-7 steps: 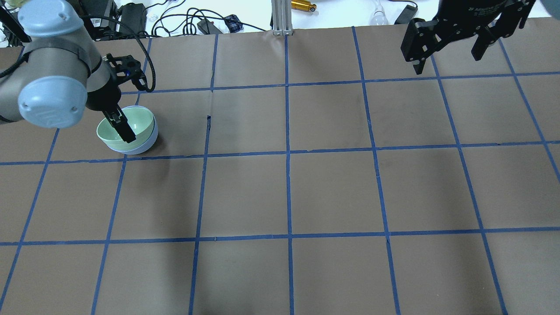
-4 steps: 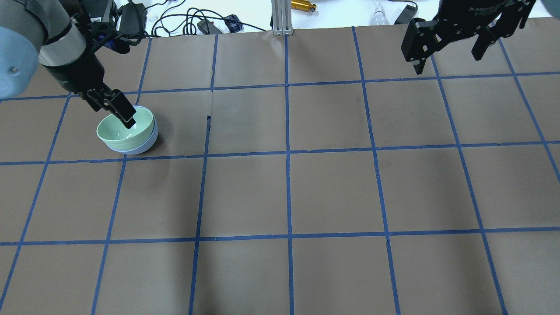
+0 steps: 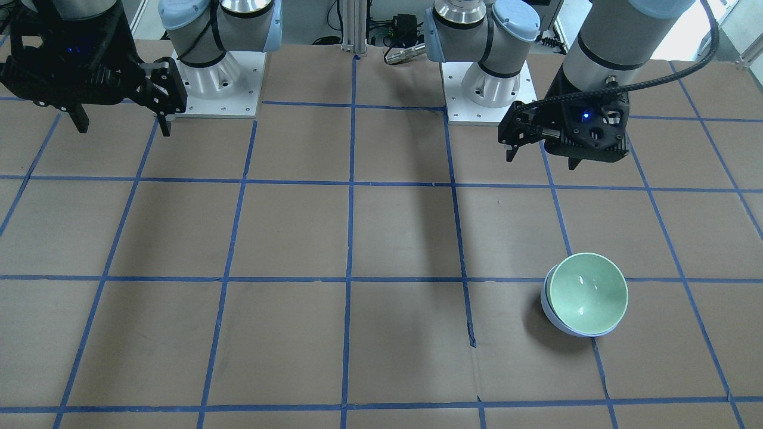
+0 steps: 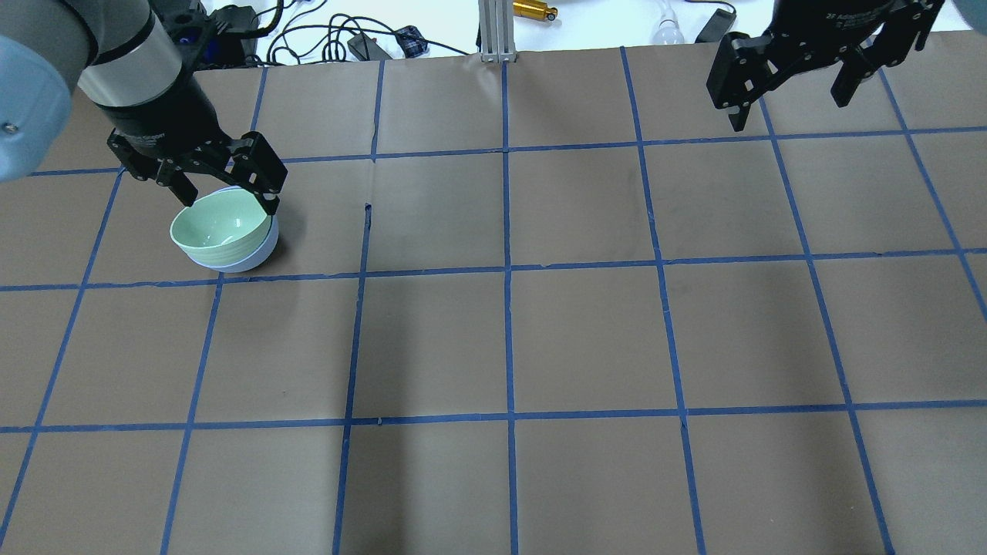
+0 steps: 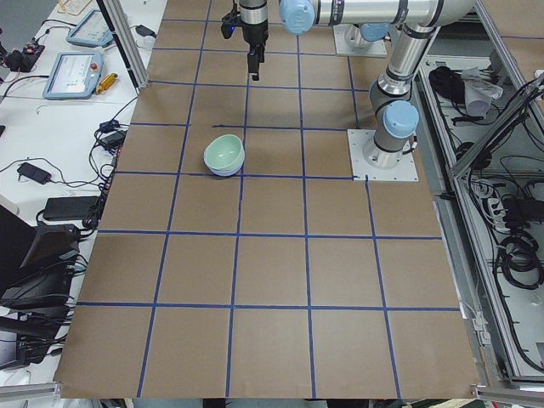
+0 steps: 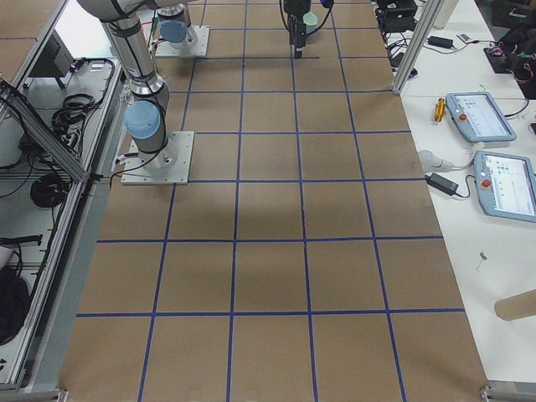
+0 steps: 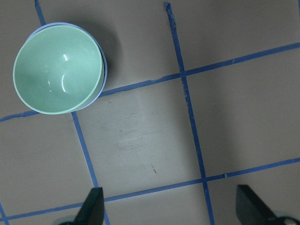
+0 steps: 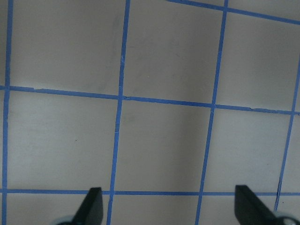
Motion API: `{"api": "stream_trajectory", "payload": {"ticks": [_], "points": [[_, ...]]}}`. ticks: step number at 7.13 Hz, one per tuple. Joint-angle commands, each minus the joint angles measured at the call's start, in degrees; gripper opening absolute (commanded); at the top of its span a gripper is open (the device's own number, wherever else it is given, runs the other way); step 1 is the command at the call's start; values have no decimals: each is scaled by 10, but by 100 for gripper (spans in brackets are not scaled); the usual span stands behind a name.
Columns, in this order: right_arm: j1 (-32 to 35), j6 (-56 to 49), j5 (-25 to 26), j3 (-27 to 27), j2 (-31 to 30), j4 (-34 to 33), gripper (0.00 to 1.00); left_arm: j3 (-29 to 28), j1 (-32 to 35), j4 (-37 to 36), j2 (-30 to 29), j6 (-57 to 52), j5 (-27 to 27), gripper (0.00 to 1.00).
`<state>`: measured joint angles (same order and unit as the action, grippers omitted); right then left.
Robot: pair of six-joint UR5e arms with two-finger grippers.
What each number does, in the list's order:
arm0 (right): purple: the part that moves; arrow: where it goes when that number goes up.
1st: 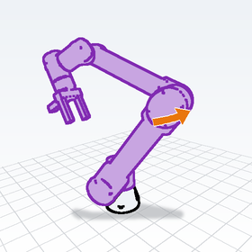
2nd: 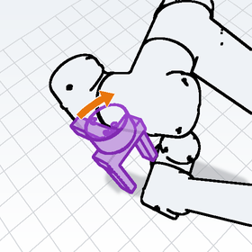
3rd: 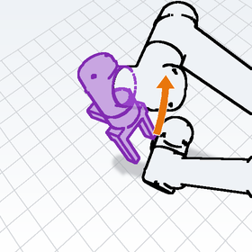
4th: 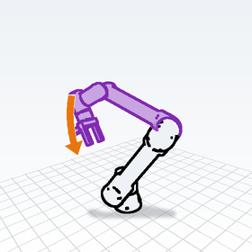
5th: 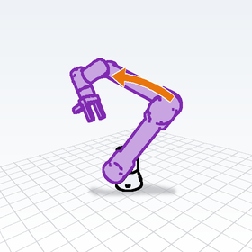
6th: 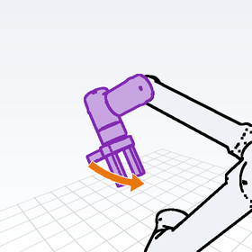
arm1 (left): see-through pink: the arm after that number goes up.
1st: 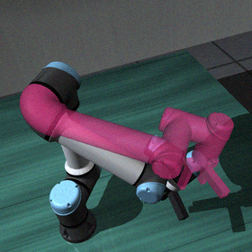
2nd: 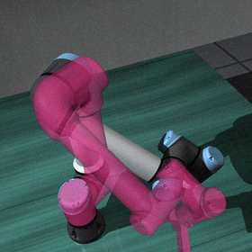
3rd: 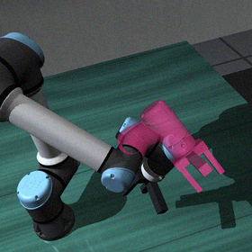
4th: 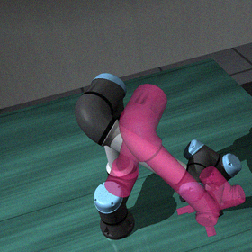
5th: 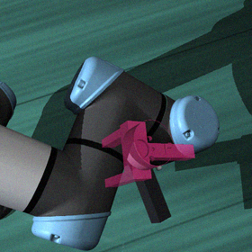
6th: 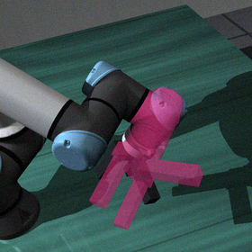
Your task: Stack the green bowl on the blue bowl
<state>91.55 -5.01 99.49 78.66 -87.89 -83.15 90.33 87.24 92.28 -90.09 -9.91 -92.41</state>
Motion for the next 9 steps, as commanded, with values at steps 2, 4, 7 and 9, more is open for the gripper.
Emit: {"api": "stream_trajectory", "payload": {"ticks": [2,4,7,9], "points": [[0,0,0,0,0,0,100,-2,47,5,11,69,2,100],[-1,0,0,0,0,0,100,-7,42,12,13,69,5,100],[-1,0,0,0,0,0,100,-8,41,15,15,69,22,100],[-1,0,0,0,0,0,100,-8,39,16,15,69,18,100]]}}
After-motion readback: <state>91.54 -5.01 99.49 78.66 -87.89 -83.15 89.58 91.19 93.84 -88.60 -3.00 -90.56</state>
